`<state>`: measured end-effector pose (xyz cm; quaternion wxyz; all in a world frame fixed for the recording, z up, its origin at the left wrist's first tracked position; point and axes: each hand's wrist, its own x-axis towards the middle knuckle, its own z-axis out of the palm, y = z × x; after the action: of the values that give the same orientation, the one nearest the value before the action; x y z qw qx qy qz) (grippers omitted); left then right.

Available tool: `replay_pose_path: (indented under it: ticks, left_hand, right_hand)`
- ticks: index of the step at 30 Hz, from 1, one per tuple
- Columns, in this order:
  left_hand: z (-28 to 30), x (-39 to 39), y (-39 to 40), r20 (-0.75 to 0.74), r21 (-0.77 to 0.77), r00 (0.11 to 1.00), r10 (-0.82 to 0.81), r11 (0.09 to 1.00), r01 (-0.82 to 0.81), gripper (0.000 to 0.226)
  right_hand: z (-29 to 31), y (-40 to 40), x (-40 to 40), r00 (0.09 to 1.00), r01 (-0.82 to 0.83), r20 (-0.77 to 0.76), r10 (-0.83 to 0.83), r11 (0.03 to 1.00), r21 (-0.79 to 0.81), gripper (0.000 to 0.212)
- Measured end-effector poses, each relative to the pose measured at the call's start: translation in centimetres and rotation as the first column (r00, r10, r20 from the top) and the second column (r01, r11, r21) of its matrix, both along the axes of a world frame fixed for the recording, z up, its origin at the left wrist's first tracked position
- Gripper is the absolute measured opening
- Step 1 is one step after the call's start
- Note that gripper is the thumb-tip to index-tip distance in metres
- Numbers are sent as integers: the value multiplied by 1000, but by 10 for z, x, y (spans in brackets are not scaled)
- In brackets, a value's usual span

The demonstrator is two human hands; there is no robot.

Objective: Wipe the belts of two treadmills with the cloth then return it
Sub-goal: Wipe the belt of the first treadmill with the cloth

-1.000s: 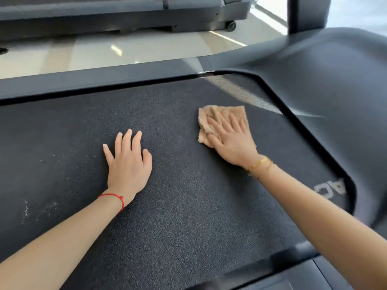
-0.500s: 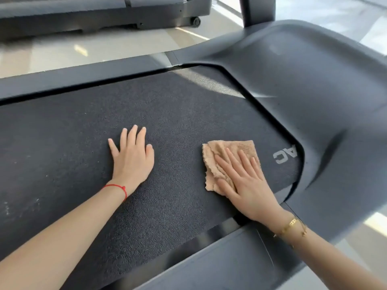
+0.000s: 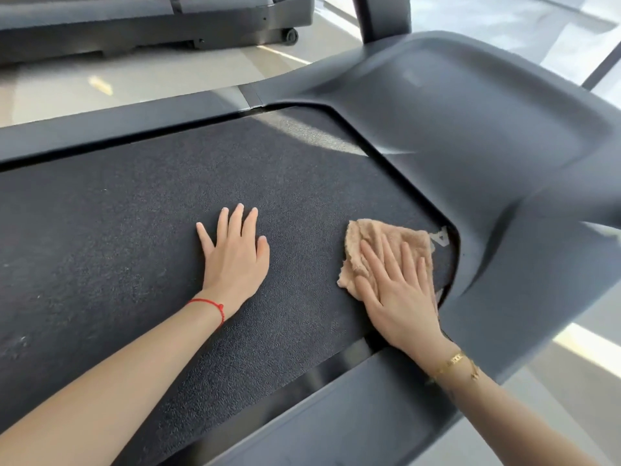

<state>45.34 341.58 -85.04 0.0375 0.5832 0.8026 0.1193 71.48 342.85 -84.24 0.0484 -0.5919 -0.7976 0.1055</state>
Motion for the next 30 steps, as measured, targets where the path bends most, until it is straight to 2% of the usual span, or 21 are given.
replay_pose_path:
  ticks: [2,7,12,16,21,30]
  left_hand:
    - [0,1,5,-12,-3,1000,-23,1000,23,56]
    - [1,1,23,-26,-5,998,-51,999,50,56]
    - [1,-2,51,-6,-3,999,-38,999,38,55]
    - [2,-5,78,17,3,1000,-1,1000,1,54]
    - [-2,-10,90,21,23,1000,3,1000,-4,56]
    - [-7,-7,89,-27,45,999,25,999,-23,59]
  right_hand:
    - [-1,6,7,1000,-19,7,19,1000,-11,56]
    - [5,68,12,989,150,11,-150,988,21,55]
    - [1,101,-7,981,195,-5,-195,980,35,57]
    - [-1,120,-17,994,105,-29,-103,992,76,55]
    - [1,189,-61,998,-53,-17,54,998,44,55]
    - [8,305,-167,986,-162,19,163,985,-59,60]
